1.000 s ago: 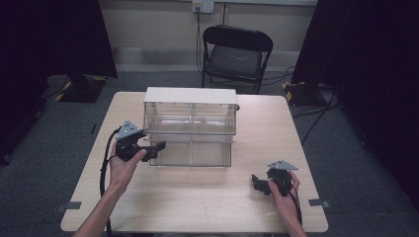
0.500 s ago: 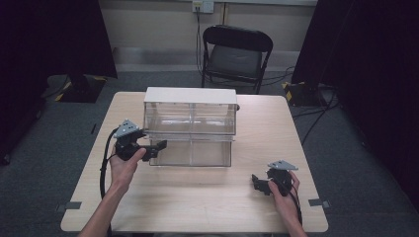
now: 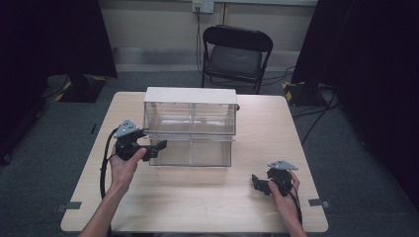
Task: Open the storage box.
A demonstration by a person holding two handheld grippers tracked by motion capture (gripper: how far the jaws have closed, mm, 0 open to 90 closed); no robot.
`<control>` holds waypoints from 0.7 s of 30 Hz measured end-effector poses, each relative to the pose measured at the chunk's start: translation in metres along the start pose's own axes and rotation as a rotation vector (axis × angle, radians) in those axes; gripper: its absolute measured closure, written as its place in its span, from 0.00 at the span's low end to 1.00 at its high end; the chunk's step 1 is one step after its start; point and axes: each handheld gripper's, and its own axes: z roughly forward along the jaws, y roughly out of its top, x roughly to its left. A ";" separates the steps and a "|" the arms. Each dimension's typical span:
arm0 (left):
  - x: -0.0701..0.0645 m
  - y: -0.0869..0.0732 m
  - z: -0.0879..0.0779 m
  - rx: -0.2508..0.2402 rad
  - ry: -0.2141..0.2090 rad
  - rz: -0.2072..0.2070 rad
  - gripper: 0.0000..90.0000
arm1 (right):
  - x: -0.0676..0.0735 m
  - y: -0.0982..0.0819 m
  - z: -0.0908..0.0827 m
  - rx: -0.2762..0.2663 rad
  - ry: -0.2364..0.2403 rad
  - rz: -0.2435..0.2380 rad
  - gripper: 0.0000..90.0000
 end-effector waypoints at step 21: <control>0.000 0.000 0.001 0.002 -0.004 -0.021 0.12 | 0.000 0.000 0.000 0.000 0.000 0.000 0.13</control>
